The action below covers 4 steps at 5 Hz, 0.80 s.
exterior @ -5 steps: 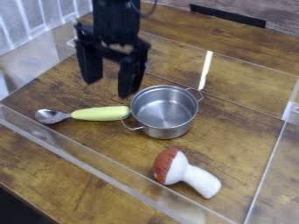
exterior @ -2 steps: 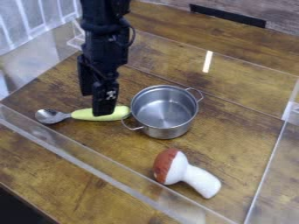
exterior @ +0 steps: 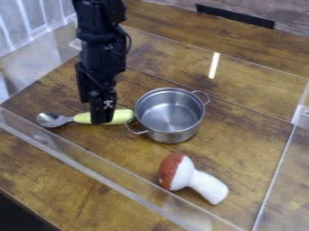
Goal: Move the green spoon to the left
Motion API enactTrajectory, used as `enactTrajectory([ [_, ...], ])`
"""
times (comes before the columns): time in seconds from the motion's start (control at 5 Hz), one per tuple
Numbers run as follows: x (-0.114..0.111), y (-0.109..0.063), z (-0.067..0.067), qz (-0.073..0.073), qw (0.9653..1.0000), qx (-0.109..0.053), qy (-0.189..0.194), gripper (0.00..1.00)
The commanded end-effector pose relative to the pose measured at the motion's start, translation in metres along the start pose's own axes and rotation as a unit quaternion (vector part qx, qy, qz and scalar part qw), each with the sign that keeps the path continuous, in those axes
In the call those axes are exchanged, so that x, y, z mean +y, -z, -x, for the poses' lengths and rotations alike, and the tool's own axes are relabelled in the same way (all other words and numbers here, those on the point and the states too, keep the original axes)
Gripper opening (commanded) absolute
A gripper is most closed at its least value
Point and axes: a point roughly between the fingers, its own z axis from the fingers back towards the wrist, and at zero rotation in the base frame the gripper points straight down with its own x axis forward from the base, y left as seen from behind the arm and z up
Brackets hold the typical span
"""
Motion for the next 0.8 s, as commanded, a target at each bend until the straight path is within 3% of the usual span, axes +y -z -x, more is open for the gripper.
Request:
enactTrajectory([
  [0.0,-0.009,-0.004,-0.017,-0.015,0.9996,-0.02,-0.009,1.0],
  [0.4,-0.011,0.019,-0.017,-0.019,0.9991,-0.032,-0.019,1.0],
  [0.6,0.0,0.008,-0.016,-0.021,0.9989,-0.036,0.022,1.0],
])
